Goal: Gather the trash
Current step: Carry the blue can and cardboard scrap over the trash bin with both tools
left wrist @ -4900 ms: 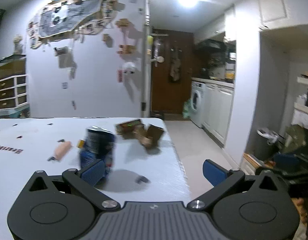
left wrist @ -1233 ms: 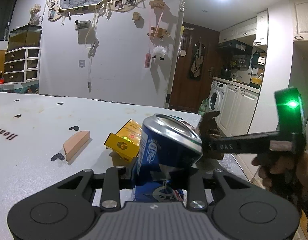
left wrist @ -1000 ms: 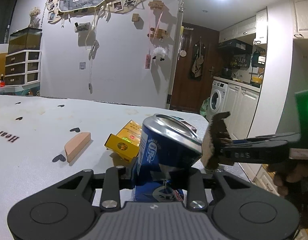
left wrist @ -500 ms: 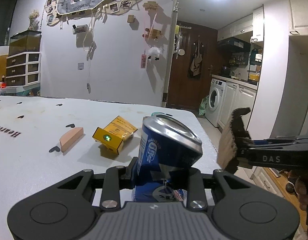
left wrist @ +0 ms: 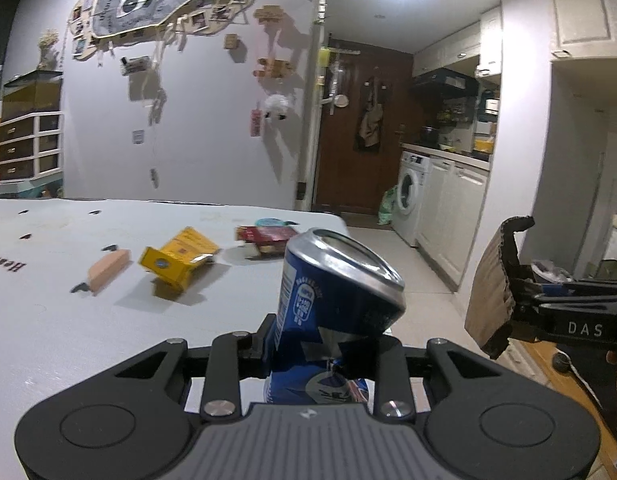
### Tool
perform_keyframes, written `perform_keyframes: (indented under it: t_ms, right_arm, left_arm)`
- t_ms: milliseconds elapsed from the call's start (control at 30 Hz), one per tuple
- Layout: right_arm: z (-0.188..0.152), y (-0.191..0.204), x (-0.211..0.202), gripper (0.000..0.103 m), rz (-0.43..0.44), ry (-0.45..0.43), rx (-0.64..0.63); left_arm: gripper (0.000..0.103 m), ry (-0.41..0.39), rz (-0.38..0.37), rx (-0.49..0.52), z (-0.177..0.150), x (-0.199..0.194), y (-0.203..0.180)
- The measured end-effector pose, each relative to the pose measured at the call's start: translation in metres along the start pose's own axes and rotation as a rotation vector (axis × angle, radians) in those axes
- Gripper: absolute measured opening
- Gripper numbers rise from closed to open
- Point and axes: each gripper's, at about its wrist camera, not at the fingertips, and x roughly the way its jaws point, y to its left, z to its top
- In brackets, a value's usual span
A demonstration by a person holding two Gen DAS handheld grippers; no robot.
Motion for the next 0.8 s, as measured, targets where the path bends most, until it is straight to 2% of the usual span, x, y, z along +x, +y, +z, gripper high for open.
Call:
perform_keyframes:
  t_ms: [433, 633, 800]
  right_arm:
    - [-0.037, -0.063, -0.05, 0.042, -0.089, 0.009, 0.047]
    - [-0.059, -0.097, -0.061, 0.042, -0.112, 0.028, 0.07]
    - [-0.086, -0.124, -0.06, 0.042, -0.134, 0.082, 0.067]
  left_arm:
    - [0.032, 0.005, -0.107, 0.06, -0.014, -0.005, -0.079]
    - [0.032, 0.054, -0.158, 0.074, -0.026, 0.012, -0.117]
    - [0.032, 0.109, -0.203, 0.084, -0.044, 0.036, -0.15]
